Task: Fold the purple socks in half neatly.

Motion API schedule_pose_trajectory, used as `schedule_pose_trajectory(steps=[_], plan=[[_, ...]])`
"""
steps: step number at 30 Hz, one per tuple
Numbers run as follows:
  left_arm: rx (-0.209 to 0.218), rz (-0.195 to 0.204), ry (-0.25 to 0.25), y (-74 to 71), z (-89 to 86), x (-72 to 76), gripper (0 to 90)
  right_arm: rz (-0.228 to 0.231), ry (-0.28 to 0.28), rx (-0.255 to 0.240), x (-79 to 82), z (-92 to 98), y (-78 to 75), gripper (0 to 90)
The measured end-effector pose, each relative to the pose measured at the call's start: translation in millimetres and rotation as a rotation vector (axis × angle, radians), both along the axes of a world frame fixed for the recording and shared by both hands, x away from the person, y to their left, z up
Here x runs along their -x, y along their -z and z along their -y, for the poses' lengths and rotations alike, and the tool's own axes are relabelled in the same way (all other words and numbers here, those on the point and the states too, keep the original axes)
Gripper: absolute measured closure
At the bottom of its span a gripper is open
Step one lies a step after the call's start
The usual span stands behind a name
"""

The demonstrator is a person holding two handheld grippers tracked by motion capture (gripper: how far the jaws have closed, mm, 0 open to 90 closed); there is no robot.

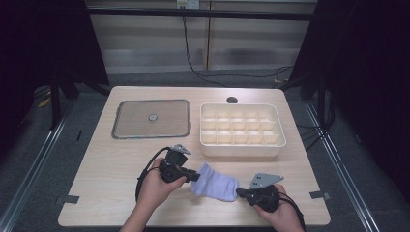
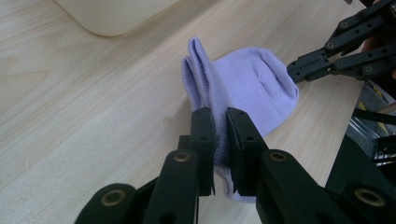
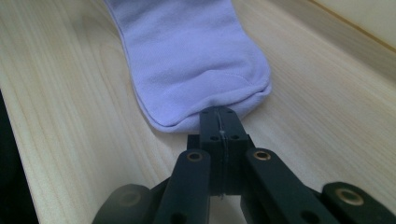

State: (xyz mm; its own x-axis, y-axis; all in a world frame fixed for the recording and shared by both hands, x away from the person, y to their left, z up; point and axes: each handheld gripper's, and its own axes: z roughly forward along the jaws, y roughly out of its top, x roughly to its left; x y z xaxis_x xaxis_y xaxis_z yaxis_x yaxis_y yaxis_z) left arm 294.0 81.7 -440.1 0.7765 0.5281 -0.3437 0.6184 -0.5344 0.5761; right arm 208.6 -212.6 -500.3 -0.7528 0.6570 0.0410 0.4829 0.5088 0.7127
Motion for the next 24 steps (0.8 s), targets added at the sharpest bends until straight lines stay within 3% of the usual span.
schedule_pose_trajectory(steps=[12,24], plan=[[-0.017,-0.014,0.019,-5.6,-1.0,-3.6,81.5,0.004,-0.027,0.001,-6.9,-12.8,0.2,90.0],[-0.032,-0.039,0.055,-9.0,27.4,-5.7,81.4,0.016,-0.034,-0.011,-7.3,-12.8,1.6,88.8]])
